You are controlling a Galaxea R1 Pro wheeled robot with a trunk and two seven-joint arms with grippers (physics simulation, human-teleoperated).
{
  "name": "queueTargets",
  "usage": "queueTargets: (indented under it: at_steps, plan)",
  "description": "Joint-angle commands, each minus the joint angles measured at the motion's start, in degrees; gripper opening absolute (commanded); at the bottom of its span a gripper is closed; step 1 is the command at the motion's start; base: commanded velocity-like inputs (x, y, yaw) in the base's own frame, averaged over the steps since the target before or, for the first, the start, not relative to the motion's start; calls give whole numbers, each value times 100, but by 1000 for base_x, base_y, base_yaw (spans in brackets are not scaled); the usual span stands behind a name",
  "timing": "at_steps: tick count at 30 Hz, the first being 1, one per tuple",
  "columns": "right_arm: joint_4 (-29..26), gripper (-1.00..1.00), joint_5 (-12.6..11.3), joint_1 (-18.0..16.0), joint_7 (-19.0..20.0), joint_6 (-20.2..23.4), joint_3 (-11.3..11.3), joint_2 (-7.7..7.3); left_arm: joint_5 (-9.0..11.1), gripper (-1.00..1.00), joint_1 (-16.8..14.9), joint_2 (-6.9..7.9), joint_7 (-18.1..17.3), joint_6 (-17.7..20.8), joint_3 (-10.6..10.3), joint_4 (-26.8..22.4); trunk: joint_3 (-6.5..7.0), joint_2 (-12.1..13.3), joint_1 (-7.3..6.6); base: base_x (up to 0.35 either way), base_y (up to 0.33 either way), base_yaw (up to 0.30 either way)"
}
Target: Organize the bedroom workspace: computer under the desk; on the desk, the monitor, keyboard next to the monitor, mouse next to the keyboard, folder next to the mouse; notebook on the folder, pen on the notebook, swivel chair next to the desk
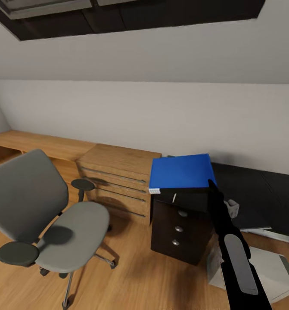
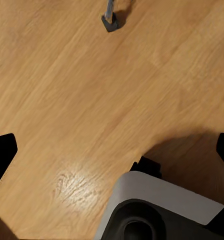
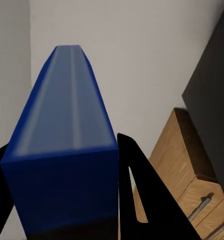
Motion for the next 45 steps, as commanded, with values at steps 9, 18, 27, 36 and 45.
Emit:
queueTargets:
  at_steps: [9, 18, 27, 36, 45]
  plan:
    - [2, -100, -62, -5, -288, 20, -352, 13, 62, 100, -3, 7, 37, -366, -285, 49, -46, -4, 0, 0, 0, -252]
    - [3, -100, -73, -3, -646, -88, -495, 16, 68, 100, -3, 1, 45, -692, -316, 175, -91, -4, 0, 0, -64, -248]
    - [192, -100, -73, -5, -672, -288, -512, 31, 75, 100, -3, 6, 46, -694, -328, 255, -155, -4, 0, 0, -199, -167]
    - [233, -100, -75, -5, -663, -324, -511, 26, 77, 100, -3, 7, 46, -700, -329, 268, -220, -4, 0, 0, -2, -54]
    - [210, -100, -91, -5, -373, -328, -478, 37, 77, 100, -3, 7, 46, -702, -327, 294, -224, -4, 0, 0, 0, 0]
